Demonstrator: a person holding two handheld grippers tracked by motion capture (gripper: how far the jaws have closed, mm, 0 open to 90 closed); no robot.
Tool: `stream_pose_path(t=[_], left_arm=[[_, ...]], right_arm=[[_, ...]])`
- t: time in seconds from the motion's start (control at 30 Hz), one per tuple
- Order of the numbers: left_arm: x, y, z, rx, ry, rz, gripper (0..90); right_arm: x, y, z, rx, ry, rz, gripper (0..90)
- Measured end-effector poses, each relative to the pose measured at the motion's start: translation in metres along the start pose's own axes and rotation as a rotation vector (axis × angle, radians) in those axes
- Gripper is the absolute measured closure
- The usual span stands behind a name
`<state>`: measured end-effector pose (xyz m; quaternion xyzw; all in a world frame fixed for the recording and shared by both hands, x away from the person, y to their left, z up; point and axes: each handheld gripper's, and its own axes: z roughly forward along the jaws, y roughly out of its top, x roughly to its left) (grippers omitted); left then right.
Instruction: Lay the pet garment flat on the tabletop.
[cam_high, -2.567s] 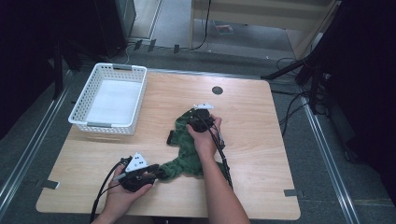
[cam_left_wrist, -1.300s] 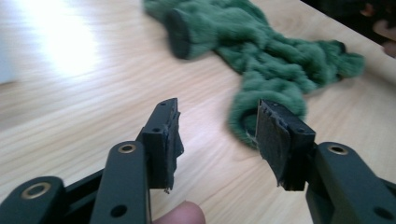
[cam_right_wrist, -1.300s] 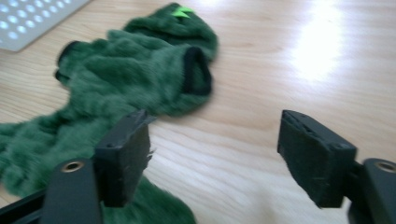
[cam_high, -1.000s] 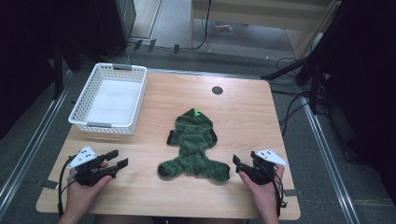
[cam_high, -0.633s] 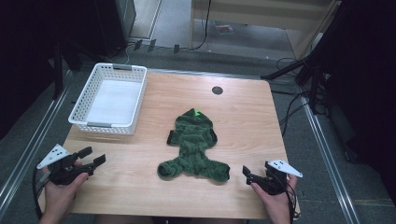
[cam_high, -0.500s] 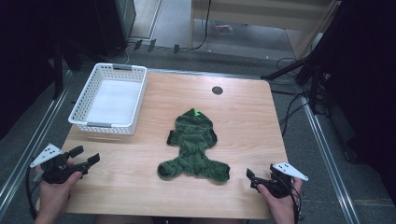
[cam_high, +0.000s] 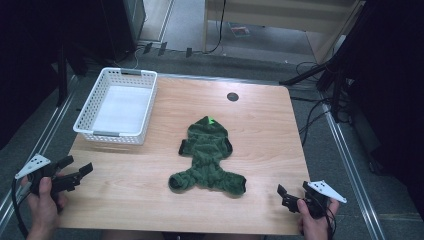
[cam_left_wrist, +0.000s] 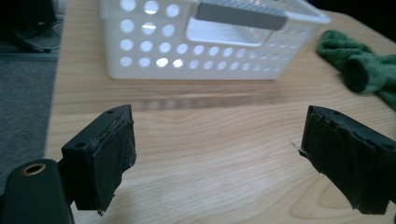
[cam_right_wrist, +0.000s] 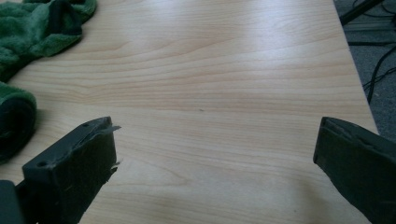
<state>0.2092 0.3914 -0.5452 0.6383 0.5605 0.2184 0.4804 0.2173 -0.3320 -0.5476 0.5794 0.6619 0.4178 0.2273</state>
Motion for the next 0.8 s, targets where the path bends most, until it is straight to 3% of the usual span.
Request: stream_pose_path(t=[0.13, 0.5, 0.7, 0.8], left_arm=[[0.002, -0.002, 0.003, 0.005, 0.001, -0.011, 9.9], [-0.01, -0.005, 0.013, 0.043, 0.039, 0.075, 10.0], [-0.008, -0.005, 0.012, 0.034, 0.048, 0.046, 10.1], [-0.008, -0.005, 0.012, 0.038, 0.052, 0.052, 13.3]], right_arm=[[-0.003, 0.0, 0.0, -0.003, 0.005, 0.01, 0.0], [-0.008, 0.001, 0.002, -0.012, 0.021, 0.058, 0.0], [-0.007, 0.001, 0.003, -0.006, 0.022, 0.051, 0.0], [-0.006, 0.002, 0.004, 0.004, 0.017, 0.048, 0.0]])
